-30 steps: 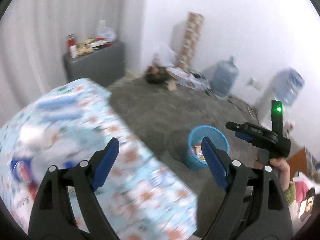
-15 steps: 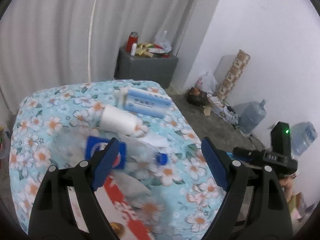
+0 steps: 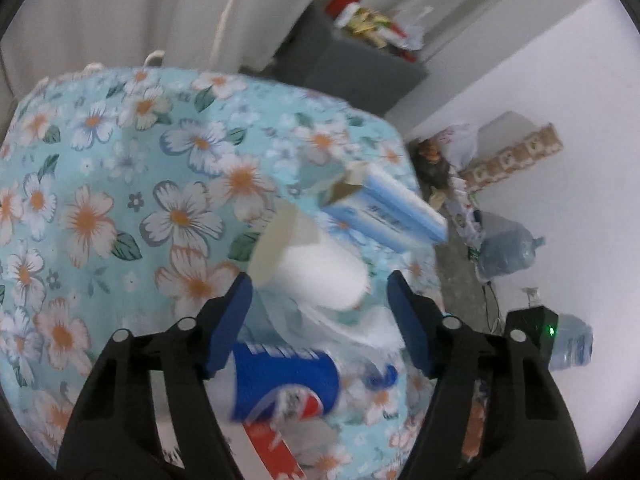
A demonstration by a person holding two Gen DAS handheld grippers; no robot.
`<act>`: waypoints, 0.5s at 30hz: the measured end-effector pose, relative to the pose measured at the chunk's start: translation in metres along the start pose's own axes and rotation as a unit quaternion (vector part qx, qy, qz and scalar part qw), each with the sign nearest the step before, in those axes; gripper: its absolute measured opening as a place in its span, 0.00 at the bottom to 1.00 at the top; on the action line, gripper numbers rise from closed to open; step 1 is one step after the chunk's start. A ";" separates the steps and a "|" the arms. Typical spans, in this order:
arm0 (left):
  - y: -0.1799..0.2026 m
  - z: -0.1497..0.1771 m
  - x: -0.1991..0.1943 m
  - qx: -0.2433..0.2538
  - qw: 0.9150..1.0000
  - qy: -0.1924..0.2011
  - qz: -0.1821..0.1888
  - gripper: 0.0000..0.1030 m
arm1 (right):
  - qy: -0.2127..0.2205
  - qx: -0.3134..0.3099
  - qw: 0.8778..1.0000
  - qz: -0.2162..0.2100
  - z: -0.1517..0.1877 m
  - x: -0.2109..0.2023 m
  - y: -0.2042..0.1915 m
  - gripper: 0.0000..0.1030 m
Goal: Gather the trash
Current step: 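Grasp the white paper cup with the left tool while the right grasps the white tissue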
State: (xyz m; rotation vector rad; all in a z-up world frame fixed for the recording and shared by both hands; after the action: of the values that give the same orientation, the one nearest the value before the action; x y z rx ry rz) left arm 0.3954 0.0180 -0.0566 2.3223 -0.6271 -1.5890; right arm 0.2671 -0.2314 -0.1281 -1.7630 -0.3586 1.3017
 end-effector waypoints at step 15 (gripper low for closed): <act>-0.015 -0.005 0.040 -0.025 0.999 -0.031 0.015 0.21 | -0.027 0.022 0.999 0.001 -0.004 0.028 0.001 0.20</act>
State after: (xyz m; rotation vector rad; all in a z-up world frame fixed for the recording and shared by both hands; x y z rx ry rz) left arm 0.4153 0.0111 -0.0940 2.2260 -0.6251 -1.6486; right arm 0.2817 -0.2151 -0.1463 -1.6943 -0.3573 1.3515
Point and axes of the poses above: each gripper's, at about its wrist camera, not at the fingertips, and x roughly the way its jaws point, y to its right, z to its underside, the point moved 6 cm from there along x, roughly the way its jaws point, and after that the axes turned 7 degrees about x, right-handed, at the moved point
